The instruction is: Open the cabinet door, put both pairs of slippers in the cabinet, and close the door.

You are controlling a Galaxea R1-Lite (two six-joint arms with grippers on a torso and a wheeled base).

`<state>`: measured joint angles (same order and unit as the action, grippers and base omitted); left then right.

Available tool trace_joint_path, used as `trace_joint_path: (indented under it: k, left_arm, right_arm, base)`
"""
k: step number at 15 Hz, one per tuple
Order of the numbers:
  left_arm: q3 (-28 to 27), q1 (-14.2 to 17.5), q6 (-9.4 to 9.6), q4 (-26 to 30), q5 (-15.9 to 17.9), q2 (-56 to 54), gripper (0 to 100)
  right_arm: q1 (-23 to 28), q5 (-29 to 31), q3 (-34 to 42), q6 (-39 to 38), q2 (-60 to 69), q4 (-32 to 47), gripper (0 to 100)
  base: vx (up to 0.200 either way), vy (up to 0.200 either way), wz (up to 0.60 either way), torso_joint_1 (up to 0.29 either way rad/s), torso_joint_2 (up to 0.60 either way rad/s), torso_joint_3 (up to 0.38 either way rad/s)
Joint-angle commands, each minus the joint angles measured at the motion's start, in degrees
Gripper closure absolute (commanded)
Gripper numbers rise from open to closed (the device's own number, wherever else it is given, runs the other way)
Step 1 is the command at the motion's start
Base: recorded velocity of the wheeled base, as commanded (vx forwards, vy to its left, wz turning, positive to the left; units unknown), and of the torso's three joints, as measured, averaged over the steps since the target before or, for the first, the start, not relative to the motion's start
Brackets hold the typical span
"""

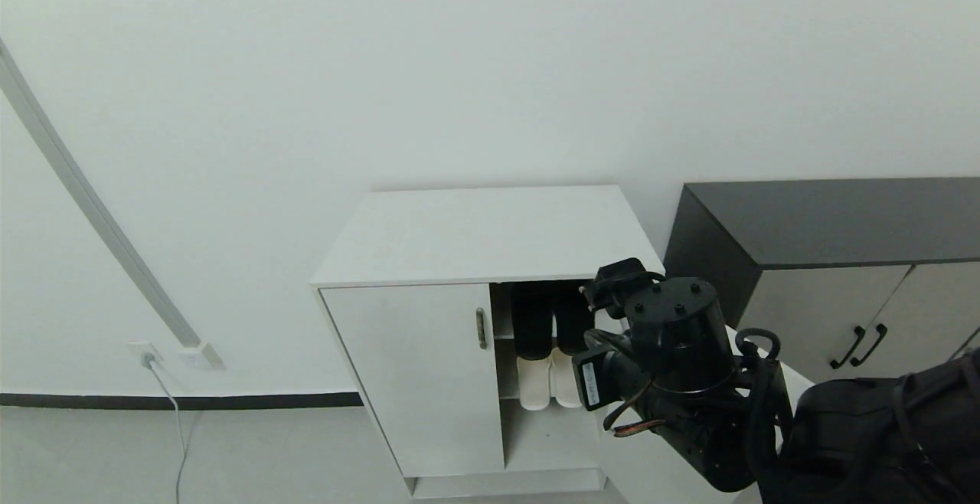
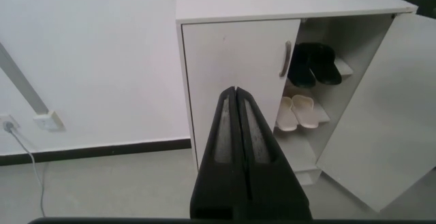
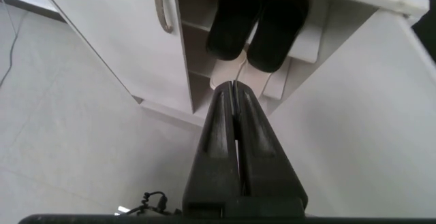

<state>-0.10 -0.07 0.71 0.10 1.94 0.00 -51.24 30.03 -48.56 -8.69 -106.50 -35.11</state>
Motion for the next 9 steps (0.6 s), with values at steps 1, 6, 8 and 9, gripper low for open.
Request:
trace_joint_path:
  k: [1, 6, 8, 9]
  left_arm:
    - [0.0, 0.1, 0.0, 0.0, 0.0, 0.0, 100]
    - [0.0, 0.0, 0.0, 0.0, 0.0, 0.0, 100]
    - [0.0, 0.0, 0.0, 0.0, 0.0, 0.0, 100]
    - [0.0, 0.1, 0.0, 0.0, 0.0, 0.0, 100]
  right_arm:
    - [0.0, 0.0, 0.5, 0.1, -0.3, -0.2, 100]
    - [0.0, 0.0, 0.6, 0.2, -0.5, -0.2, 100]
    - [0.0, 0.0, 0.7, 0.2, -0.5, -0.1, 100]
    - [0.0, 0.0, 0.7, 0.2, -0.4, -0.1, 100]
  base:
    - [0.0, 0.0, 0.0, 0.173, -0.38, -0.198]
    - [0.0, 0.0, 0.0, 0.079, -0.17, -0.091]
    - [0.0, 0.0, -0.3, 0.006, 0.0, -0.001]
    - [0.0, 0.0, -0.6, 0.007, 0.0, -0.002]
